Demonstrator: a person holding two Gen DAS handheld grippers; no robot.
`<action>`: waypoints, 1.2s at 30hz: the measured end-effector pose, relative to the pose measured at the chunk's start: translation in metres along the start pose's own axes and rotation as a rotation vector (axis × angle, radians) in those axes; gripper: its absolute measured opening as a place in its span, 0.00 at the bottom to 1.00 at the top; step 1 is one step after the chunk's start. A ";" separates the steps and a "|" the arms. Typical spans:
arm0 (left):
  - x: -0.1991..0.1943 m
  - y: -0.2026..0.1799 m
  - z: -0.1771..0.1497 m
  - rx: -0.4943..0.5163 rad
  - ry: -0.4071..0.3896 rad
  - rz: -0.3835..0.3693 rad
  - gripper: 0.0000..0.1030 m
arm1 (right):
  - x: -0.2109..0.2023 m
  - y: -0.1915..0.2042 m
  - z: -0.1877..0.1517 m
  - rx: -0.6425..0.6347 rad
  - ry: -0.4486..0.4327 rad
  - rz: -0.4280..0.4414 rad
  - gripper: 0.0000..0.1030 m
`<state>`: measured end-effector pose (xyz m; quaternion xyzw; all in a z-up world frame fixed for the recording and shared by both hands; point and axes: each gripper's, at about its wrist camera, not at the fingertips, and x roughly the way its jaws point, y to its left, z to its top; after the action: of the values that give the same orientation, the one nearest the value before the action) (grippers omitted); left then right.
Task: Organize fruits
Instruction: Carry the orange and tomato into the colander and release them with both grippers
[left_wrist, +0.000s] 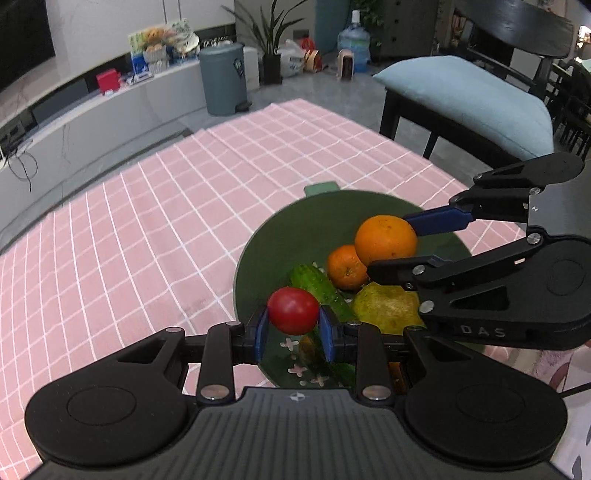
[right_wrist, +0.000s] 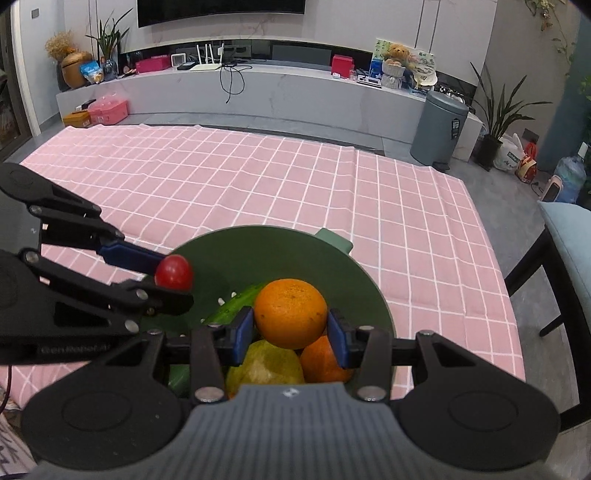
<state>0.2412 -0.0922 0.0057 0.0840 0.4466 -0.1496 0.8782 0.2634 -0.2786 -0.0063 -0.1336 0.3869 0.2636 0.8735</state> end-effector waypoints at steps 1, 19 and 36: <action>0.001 -0.001 0.000 0.002 0.004 -0.001 0.31 | 0.004 0.000 0.001 -0.003 0.003 -0.001 0.39; 0.008 -0.004 -0.008 0.034 0.046 0.007 0.43 | 0.028 0.003 -0.002 -0.045 0.049 0.001 0.40; -0.068 0.006 -0.024 0.025 -0.104 0.025 0.55 | -0.042 0.034 0.015 -0.167 -0.127 -0.021 0.49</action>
<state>0.1869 -0.0665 0.0467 0.0929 0.3972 -0.1483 0.9009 0.2299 -0.2591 0.0342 -0.1928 0.3063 0.2936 0.8847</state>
